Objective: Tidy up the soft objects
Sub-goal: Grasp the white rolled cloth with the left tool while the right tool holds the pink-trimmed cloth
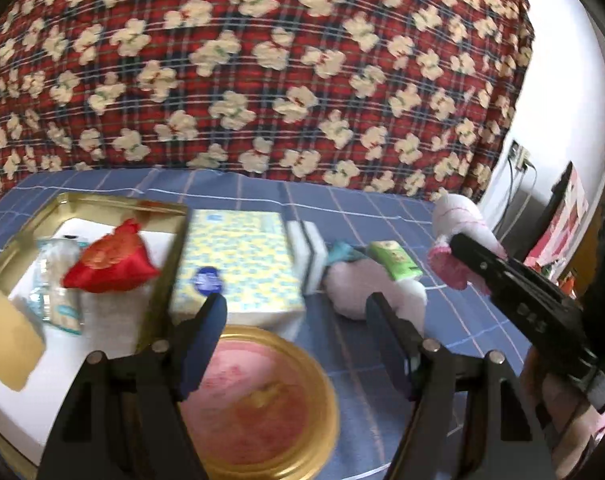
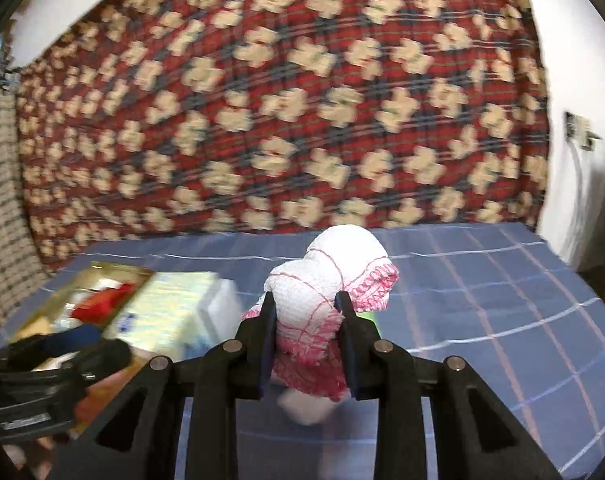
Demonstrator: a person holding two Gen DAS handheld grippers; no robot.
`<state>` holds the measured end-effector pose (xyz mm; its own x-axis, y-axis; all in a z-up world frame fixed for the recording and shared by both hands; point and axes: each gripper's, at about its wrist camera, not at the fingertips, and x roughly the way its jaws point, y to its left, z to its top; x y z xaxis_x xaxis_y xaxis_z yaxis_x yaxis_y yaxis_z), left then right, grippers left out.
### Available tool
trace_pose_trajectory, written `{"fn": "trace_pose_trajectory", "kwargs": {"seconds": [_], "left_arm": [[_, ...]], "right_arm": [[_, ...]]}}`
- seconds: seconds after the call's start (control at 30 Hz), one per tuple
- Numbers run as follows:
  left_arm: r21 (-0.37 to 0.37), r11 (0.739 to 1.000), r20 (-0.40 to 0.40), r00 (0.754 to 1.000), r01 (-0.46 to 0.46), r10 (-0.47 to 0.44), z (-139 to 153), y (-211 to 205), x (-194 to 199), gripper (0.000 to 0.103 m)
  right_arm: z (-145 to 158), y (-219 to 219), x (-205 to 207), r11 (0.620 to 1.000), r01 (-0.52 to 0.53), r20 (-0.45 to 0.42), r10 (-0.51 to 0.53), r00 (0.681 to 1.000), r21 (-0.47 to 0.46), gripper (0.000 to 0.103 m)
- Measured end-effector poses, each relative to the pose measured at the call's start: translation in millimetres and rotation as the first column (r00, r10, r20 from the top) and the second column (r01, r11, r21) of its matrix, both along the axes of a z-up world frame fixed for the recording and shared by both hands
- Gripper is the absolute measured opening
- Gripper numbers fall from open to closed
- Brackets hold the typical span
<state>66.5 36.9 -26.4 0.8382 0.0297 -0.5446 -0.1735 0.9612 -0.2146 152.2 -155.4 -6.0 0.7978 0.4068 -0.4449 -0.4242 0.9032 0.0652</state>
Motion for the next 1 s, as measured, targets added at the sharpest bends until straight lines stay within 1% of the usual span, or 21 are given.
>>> {"fn": "trace_pose_trajectory", "kwargs": {"seconds": [0.13,0.27,0.43,0.53,0.6,0.67,0.73,0.8,0.83,0.9,1.0], "left_arm": [[0.016,0.999,-0.005,0.999,0.044,-0.044,-2.1,-24.8,11.0,0.073],[0.026,0.995,-0.028,0.995,0.094,-0.094,-7.7,-50.7,27.2,0.073],[0.055,0.989,-0.059,0.989,0.137,-0.134,-14.8,-76.2,45.2,0.073],[0.082,0.984,-0.093,0.984,0.157,-0.15,-22.5,-89.7,59.3,0.071],[0.079,0.982,-0.12,0.979,0.173,-0.163,-28.1,-95.6,67.9,0.067],[0.078,0.979,-0.14,0.975,0.187,-0.175,-32.8,-101.1,74.3,0.057],[0.077,0.973,-0.162,0.966,0.215,-0.201,-38.4,-108.5,79.1,0.05],[0.085,0.969,-0.182,0.96,0.231,-0.213,-42.4,-115.9,82.9,0.045],[0.079,0.966,-0.2,0.953,0.246,-0.226,-44.7,-119.0,86.4,0.041],[0.068,0.964,-0.21,0.949,0.256,-0.237,-46.4,-121.9,89.9,0.041],[0.087,0.961,-0.222,0.946,0.262,-0.237,-46.6,-128.4,97.2,0.041]], "right_arm": [[-6.0,-19.7,10.9,0.998,0.058,-0.008,-0.058,0.998,-0.012,0.03],[-14.3,-32.3,20.2,0.994,0.103,-0.024,-0.104,0.994,-0.04,0.03],[-24.1,-50.4,29.6,0.99,0.14,-0.058,-0.142,0.988,-0.033,0.03],[-28.7,-58.3,33.7,0.988,0.15,-0.081,-0.151,0.985,-0.019,0.03],[-28.7,-62.5,34.7,0.988,0.157,-0.084,-0.157,0.984,-0.009,0.03],[-29.2,-64.8,35.3,0.988,0.155,-0.09,-0.155,0.984,-0.003,0.03],[-30.0,-69.0,36.7,0.988,0.156,-0.103,-0.153,0.983,0.015,0.03],[-30.6,-71.7,38.0,0.987,0.157,-0.113,-0.153,0.982,0.031,0.03],[-30.8,-72.4,38.8,0.987,0.157,-0.117,-0.151,0.982,0.036,0.03],[-31.1,-71.9,38.9,0.987,0.157,-0.118,-0.152,0.981,0.031,0.03],[-31.4,-69.6,39.5,0.988,0.156,-0.119,-0.153,0.981,0.014,0.03]]}}
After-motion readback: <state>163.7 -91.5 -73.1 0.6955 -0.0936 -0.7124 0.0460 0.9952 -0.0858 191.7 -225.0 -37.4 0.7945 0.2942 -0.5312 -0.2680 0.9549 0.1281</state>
